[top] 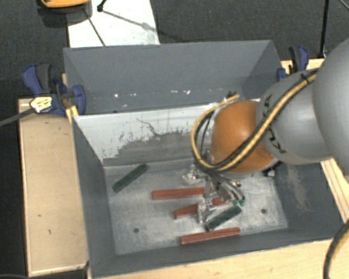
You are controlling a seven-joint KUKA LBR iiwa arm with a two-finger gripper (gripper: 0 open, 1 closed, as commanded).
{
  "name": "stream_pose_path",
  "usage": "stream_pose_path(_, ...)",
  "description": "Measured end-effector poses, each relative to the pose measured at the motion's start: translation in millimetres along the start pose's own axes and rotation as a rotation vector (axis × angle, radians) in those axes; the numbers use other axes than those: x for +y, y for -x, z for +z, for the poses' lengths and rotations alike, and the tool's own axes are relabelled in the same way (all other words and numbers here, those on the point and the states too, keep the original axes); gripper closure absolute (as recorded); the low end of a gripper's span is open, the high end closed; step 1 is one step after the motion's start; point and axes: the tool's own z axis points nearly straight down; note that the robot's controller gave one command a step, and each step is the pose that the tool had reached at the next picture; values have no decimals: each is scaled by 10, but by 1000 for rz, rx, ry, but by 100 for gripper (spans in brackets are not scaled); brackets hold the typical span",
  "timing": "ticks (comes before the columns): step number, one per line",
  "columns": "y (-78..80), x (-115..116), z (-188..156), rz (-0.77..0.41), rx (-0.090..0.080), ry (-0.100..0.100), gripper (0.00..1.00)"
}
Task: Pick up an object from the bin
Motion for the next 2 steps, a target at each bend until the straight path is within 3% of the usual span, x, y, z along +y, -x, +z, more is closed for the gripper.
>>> stream_pose_path(1, 8, 0, -51, 0, 1, 0, 100)
stream_pose_path(2, -4, -1, -181, -2, 14, -1, 100)
